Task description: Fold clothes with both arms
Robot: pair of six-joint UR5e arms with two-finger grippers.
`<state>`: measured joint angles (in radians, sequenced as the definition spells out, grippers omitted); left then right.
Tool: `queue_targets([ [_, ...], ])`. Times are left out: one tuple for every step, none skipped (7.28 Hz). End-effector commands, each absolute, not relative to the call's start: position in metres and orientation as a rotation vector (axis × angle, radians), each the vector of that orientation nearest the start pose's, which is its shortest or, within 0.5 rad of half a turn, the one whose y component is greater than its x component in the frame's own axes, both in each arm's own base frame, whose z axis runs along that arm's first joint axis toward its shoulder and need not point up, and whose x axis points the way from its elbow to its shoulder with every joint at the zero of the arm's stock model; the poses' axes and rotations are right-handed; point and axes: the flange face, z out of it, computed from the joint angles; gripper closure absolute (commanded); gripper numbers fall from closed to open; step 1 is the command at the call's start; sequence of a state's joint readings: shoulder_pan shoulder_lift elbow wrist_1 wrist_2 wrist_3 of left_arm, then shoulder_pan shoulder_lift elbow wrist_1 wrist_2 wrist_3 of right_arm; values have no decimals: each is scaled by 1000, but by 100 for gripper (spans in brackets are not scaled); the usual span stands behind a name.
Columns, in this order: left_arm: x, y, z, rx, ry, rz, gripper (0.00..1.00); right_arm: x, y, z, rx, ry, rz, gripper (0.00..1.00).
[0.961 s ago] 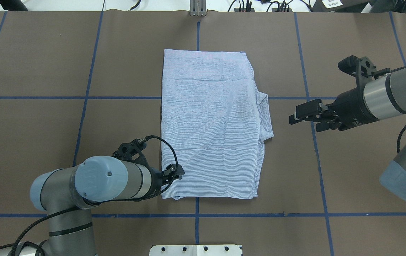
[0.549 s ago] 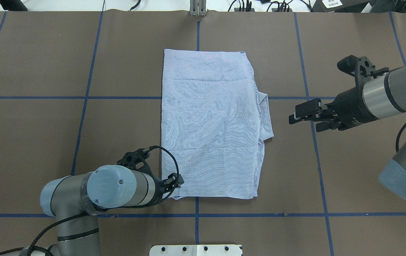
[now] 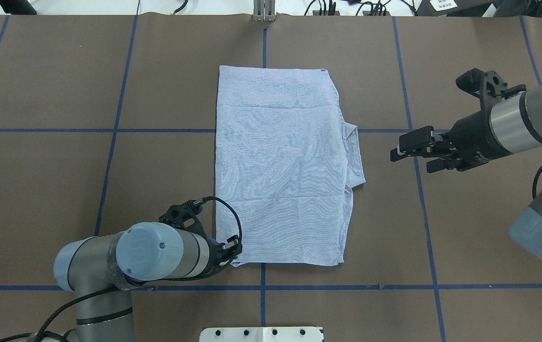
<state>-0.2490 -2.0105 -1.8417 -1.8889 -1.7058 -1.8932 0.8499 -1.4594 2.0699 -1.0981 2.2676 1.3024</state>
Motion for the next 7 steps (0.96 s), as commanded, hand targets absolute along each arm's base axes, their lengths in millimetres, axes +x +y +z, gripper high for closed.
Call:
queue_targets([
  [564, -269, 259, -159, 1028, -453, 63, -264, -410, 308, 21, -1205, 138, 0],
  [564, -271, 259, -158, 1027, -456, 64, -264, -411, 308, 23, -1204, 139, 0],
  [562, -273, 259, -155, 1027, -461, 67, -265, -411, 308, 21, -1203, 138, 0],
  [558, -281, 260, -147, 1027, -474, 100, -265, -411, 307, 23, -1205, 137, 0],
  [554, -285, 257, -143, 1033, -480, 100, -273, -406, 307, 13, -1201, 135, 0],
  [552, -288, 256, -140, 1023, -486, 100, -281, -404, 309, -14, -1181, 172, 0],
  [549, -290, 253, -138, 1031, -488, 100, -299, -403, 296, -58, -1162, 202, 0],
])
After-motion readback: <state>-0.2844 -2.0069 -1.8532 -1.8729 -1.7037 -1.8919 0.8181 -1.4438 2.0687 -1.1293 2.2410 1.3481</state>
